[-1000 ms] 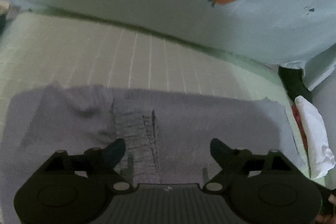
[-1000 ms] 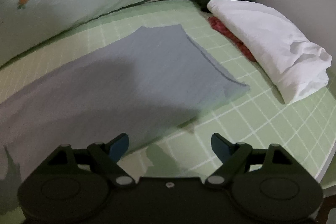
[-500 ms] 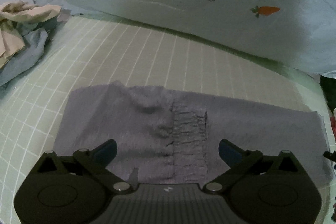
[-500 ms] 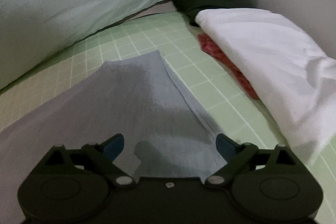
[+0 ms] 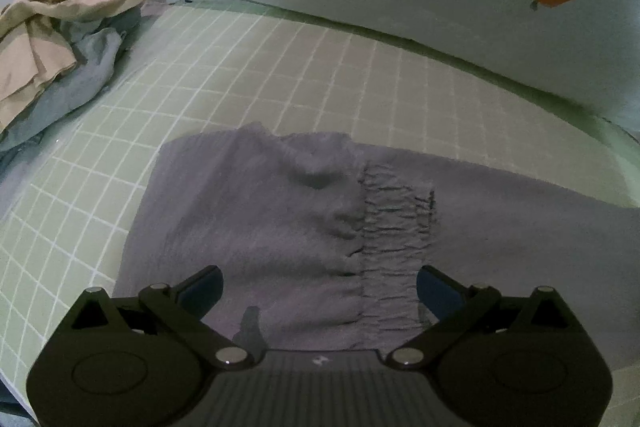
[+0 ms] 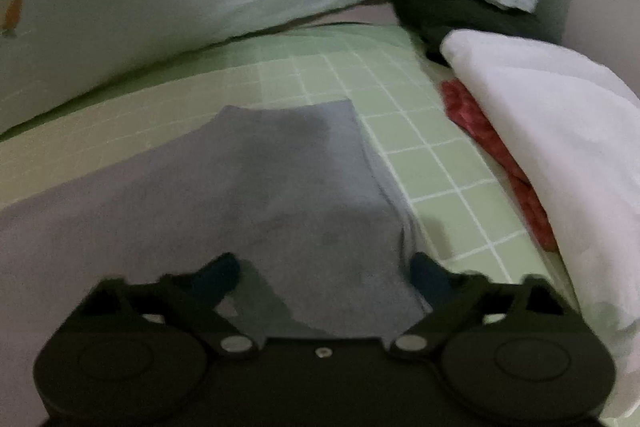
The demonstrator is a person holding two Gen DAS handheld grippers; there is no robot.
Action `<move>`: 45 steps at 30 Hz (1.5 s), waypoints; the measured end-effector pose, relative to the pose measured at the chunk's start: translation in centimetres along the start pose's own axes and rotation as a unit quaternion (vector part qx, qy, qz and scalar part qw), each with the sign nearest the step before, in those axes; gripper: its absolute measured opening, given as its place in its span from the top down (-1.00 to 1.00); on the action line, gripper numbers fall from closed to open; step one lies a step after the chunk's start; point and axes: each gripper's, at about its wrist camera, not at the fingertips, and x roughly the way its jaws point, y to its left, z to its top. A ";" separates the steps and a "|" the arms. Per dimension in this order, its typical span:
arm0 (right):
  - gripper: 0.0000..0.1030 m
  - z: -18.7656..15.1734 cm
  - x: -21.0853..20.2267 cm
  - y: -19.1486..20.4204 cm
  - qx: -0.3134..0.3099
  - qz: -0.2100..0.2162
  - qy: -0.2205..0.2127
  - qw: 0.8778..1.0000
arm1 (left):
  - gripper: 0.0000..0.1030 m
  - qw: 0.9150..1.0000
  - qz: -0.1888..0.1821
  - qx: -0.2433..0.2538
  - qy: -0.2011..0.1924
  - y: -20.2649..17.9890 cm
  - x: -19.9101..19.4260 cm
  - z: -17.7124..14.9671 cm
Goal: Fold clothes
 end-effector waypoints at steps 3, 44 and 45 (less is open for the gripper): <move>0.78 0.3 -0.8 0.9 -0.007 -0.001 -0.005 1.000 | -0.98 1.000 0.007 -0.002 0.001 0.8 0.2 0.1; -0.07 -5.3 -8.5 23.8 0.017 0.048 -0.032 0.998 | -0.98 0.999 -0.042 -0.005 -0.007 14.4 2.3 3.5; -0.04 -5.0 -8.1 23.8 0.023 0.036 -0.034 0.999 | -0.98 0.999 -0.042 -0.002 -0.005 14.4 2.5 3.6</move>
